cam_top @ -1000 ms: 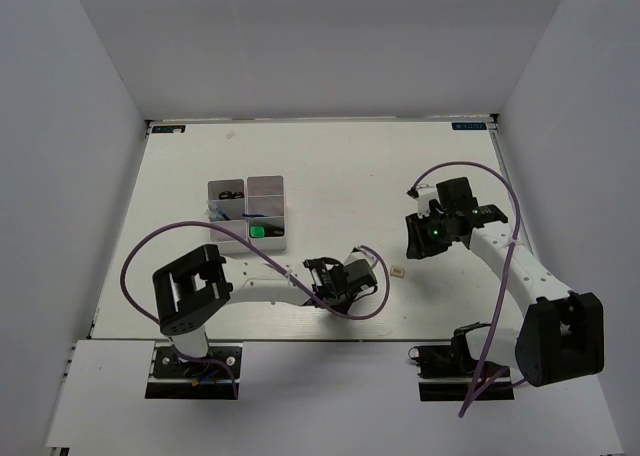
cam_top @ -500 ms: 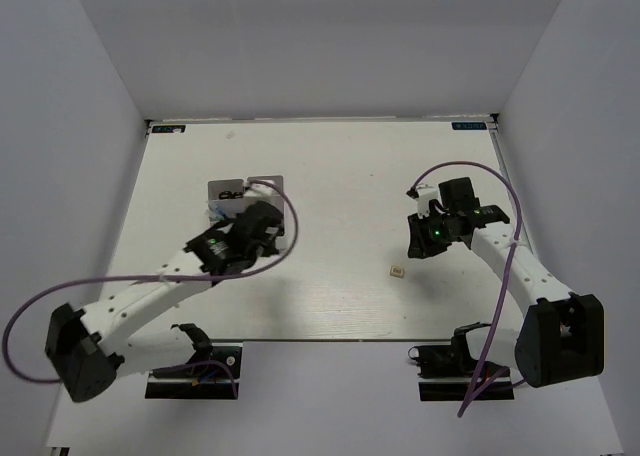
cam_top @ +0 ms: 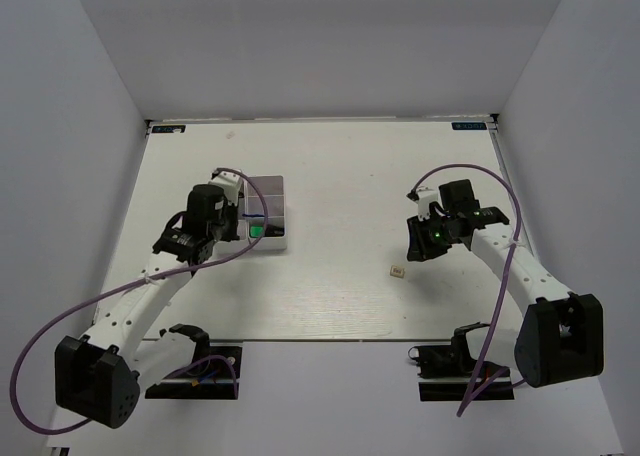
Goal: Sort the stationery into containers
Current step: Place the stationery in the storage box.
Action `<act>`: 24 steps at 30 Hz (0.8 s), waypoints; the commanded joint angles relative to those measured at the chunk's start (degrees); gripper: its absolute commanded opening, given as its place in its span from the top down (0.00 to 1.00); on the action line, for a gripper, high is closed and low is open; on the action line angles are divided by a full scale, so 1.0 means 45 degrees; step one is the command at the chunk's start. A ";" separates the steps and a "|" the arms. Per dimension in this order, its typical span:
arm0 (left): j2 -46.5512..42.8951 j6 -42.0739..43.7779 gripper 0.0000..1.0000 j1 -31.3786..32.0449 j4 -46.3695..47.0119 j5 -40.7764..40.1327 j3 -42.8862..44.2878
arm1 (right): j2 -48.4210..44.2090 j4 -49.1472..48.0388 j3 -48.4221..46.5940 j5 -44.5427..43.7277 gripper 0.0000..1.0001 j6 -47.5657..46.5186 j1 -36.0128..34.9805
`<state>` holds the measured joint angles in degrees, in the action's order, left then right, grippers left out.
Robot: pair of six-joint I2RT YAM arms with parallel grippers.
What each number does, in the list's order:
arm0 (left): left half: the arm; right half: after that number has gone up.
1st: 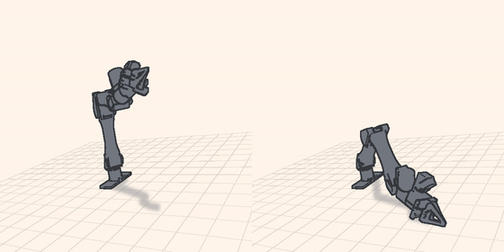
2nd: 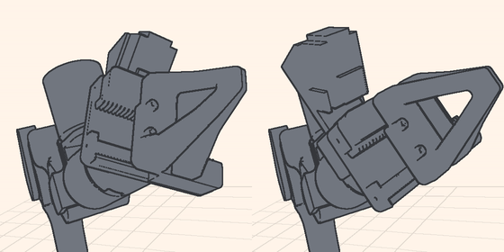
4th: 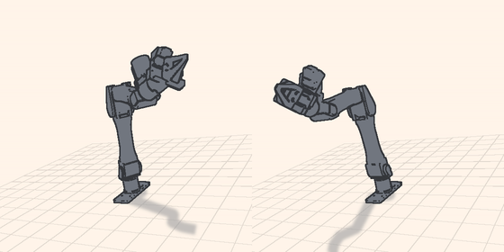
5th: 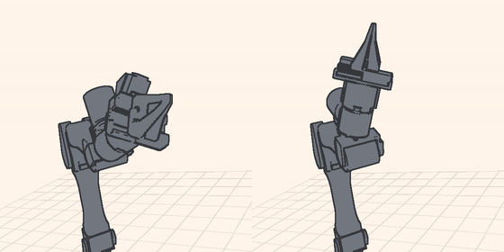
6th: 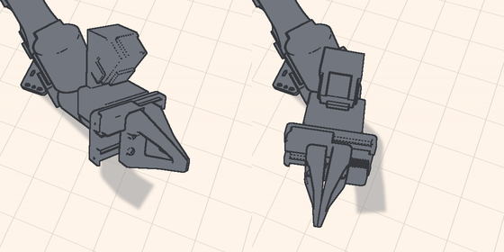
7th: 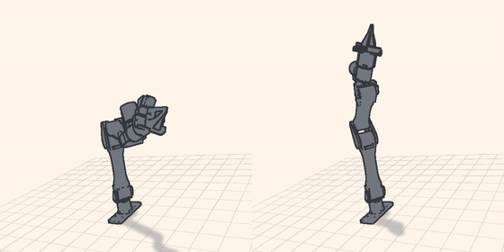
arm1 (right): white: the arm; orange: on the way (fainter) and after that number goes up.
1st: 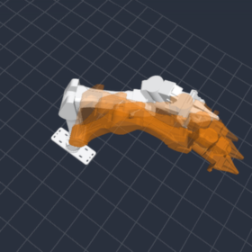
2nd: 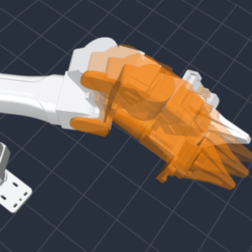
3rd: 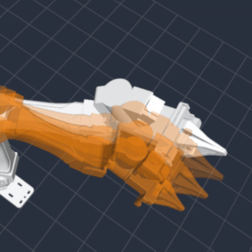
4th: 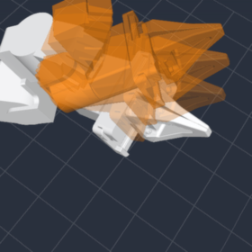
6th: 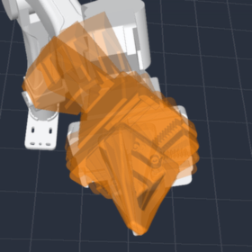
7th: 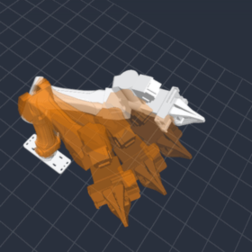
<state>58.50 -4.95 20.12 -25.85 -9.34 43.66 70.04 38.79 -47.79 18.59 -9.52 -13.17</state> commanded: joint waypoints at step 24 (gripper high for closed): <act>0.1238 0.5690 0.99 -0.1463 0.4102 0.1862 -0.1499 | -0.0193 -0.0143 0.0073 0.0654 0.38 -0.0287 0.0309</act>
<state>64.03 19.90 13.98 -8.86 -0.69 36.88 70.04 38.81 -47.77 20.29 -9.89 -12.12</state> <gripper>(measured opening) 0.237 0.605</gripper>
